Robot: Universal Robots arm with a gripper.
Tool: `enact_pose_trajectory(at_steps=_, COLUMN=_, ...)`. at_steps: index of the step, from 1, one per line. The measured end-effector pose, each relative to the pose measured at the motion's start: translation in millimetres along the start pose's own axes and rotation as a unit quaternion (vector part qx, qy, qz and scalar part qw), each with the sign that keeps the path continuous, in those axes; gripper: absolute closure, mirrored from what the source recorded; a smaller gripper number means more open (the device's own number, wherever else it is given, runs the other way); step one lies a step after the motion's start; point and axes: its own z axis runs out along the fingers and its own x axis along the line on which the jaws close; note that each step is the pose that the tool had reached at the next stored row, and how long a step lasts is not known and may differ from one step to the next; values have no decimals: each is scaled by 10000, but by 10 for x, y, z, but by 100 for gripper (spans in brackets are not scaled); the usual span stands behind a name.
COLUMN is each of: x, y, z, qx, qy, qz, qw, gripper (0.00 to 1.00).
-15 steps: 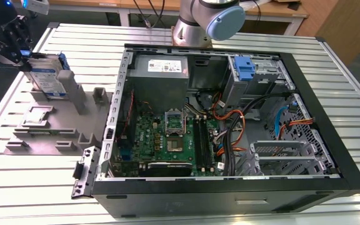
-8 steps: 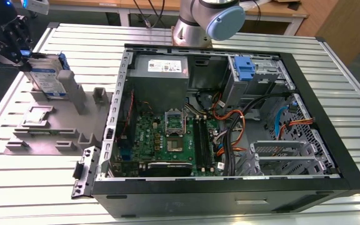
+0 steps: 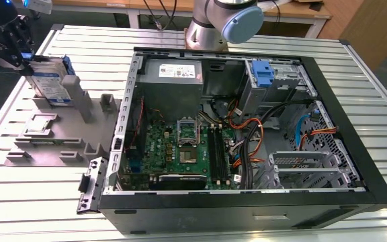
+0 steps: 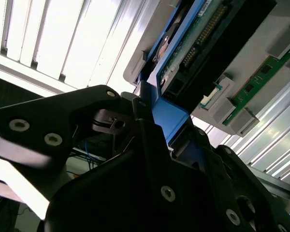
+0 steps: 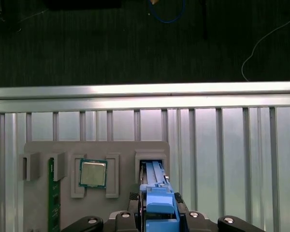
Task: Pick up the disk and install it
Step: 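Pick up the disk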
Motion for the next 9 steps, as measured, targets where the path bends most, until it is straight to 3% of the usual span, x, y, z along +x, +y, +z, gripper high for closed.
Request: enact_pose_trajectory(at_steps=9, x=0, y=0, z=-22, qx=-1, qy=0, qz=0, qw=10000, gripper=63)
